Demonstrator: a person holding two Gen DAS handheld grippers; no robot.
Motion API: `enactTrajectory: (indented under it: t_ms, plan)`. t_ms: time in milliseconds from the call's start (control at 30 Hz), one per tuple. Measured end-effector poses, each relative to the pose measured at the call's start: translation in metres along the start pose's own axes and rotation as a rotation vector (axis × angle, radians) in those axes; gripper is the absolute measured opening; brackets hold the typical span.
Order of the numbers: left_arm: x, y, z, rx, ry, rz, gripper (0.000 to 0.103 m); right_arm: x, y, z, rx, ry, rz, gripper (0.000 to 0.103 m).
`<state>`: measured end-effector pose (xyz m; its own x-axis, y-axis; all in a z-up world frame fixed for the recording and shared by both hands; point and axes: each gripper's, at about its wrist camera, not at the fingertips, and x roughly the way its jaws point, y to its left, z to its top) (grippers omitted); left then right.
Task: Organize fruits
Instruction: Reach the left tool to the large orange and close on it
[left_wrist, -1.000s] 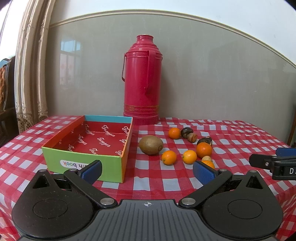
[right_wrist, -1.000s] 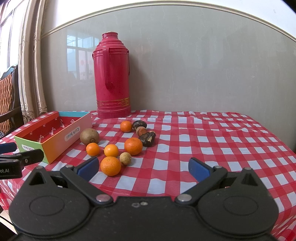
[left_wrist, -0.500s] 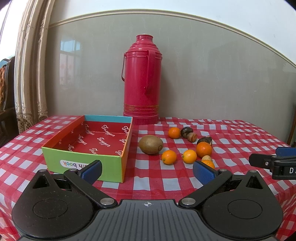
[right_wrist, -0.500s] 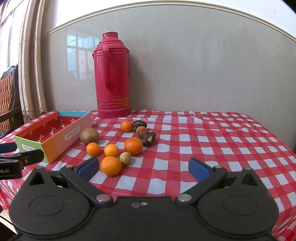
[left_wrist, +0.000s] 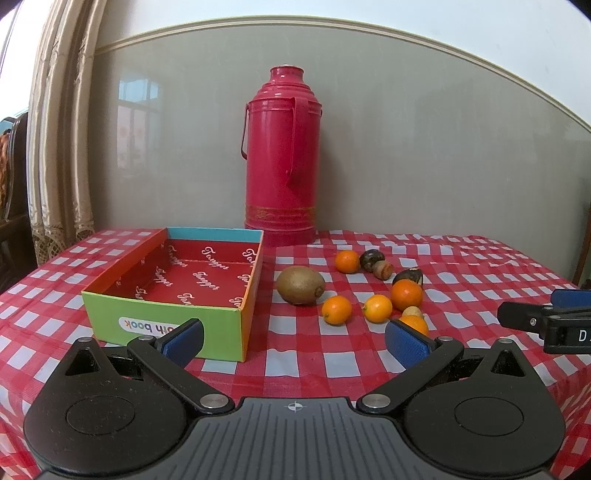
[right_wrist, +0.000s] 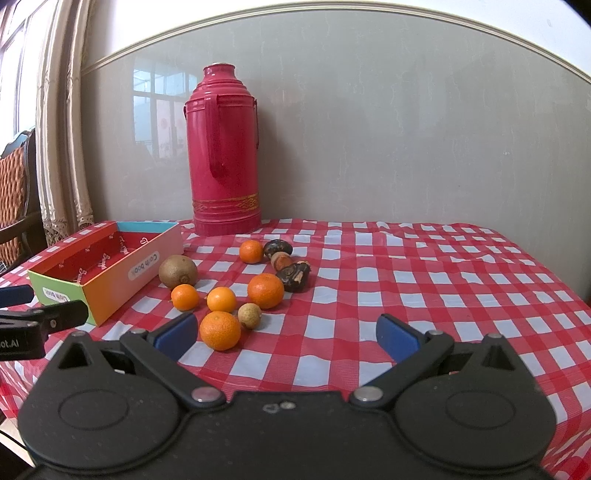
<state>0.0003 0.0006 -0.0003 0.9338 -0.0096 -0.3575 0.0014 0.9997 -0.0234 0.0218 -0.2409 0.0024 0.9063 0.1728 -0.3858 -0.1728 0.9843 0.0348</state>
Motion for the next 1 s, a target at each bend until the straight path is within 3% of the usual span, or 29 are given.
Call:
enactTrajectory:
  t_ms: [267, 467, 633, 767, 1000]
  plan:
    - [-0.001, 0.000, 0.002, -0.004, 0.010, 0.022, 0.103, -0.001, -0.001, 0.000, 0.000, -0.001, -0.004, 0.097]
    - [0.009, -0.015, 0.003, 0.036, 0.061, -0.039, 0.103, -0.001, -0.006, 0.005, 0.031, -0.012, -0.023, 0.097]
    - [0.029, -0.034, -0.001, 0.024, 0.119, -0.090, 0.103, 0.009, -0.014, 0.013, 0.033, 0.004, -0.072, 0.097]
    - [0.040, -0.058, 0.000, 0.115, 0.093, -0.064, 0.103, 0.019, -0.027, 0.020, 0.071, 0.005, -0.128, 0.097]
    - [0.075, -0.083, 0.003, 0.120, 0.129, -0.083, 0.103, 0.043, -0.047, 0.020, 0.126, 0.030, -0.185, 0.097]
